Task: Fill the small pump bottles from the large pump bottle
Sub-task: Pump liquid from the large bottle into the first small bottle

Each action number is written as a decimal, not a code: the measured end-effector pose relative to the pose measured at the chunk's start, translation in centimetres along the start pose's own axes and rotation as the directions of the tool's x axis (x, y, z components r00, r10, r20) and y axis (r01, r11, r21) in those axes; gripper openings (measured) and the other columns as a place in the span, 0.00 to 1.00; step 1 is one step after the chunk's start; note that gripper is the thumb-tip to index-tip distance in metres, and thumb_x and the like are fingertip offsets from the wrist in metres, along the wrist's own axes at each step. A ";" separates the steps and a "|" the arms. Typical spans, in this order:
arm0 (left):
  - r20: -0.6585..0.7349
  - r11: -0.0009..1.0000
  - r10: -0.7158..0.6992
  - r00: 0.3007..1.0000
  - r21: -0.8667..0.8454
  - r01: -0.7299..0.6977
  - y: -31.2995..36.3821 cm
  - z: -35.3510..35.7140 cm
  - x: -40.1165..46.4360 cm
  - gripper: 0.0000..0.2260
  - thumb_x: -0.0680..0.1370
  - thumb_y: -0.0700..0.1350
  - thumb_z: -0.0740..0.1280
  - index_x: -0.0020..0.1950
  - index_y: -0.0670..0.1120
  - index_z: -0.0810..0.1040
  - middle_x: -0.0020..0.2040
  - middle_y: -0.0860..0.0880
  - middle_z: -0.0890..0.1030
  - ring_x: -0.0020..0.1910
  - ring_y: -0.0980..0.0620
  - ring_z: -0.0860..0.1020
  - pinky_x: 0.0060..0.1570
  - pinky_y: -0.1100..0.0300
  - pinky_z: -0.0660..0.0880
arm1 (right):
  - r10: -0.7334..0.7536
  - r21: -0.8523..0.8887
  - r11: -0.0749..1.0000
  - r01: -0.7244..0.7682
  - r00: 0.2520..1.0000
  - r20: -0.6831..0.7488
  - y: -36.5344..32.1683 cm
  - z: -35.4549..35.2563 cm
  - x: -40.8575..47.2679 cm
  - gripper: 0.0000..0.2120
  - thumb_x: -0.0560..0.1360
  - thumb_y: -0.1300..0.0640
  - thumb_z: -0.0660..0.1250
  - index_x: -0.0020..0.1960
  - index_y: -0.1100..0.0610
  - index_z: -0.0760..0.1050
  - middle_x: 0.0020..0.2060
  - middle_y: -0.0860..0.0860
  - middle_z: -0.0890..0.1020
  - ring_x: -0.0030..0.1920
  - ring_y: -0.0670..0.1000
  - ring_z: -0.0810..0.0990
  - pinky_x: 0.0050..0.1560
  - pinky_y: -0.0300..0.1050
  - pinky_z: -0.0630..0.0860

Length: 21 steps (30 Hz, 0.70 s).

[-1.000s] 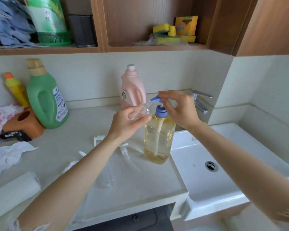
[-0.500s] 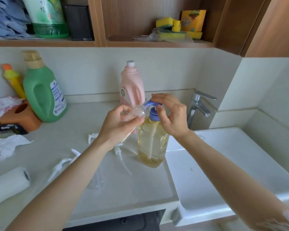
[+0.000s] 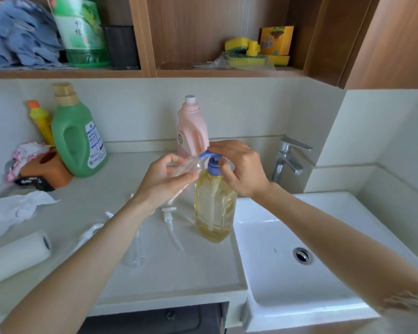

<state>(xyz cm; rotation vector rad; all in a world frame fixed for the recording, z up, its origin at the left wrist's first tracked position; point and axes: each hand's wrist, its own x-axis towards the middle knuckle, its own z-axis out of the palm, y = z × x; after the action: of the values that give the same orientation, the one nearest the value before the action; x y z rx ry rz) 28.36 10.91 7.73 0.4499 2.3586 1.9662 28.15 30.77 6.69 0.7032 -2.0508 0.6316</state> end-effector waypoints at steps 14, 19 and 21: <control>-0.184 0.998 0.060 0.981 0.019 -0.058 -0.8 1.0 -0.7 0.11 0.66 0.52 0.78 0.44 0.52 0.81 0.39 0.55 0.83 0.29 0.55 0.77 0.40 0.53 0.79 | 0.174 0.225 0.966 -0.129 0.966 -0.192 0.4 2.4 -0.4 0.18 0.71 0.63 0.55 0.48 0.63 0.83 0.47 0.55 0.84 0.49 0.52 0.81 0.53 0.47 0.76; -0.173 0.993 -0.104 0.979 -0.069 0.093 -0.7 1.4 -0.6 0.05 0.74 0.45 0.73 0.46 0.45 0.81 0.37 0.50 0.83 0.24 0.48 0.74 0.38 0.49 0.76 | 0.132 0.260 0.962 -0.081 0.974 -0.186 0.8 2.8 -1.3 0.18 0.68 0.64 0.55 0.47 0.62 0.83 0.46 0.54 0.84 0.50 0.52 0.81 0.54 0.47 0.76; -0.161 0.987 -0.145 0.976 -0.091 0.131 -0.4 1.3 -0.6 0.04 0.74 0.44 0.71 0.46 0.45 0.80 0.37 0.50 0.83 0.24 0.47 0.75 0.38 0.52 0.74 | 0.122 0.256 0.963 -0.078 0.979 -0.162 0.8 2.5 -1.3 0.18 0.68 0.63 0.55 0.47 0.62 0.83 0.47 0.53 0.84 0.50 0.51 0.81 0.54 0.46 0.76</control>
<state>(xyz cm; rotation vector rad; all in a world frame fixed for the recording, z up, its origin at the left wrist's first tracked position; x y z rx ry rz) 29.14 11.95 6.95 0.1171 2.3207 2.0992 26.80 30.02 4.21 0.6625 -1.8696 0.9879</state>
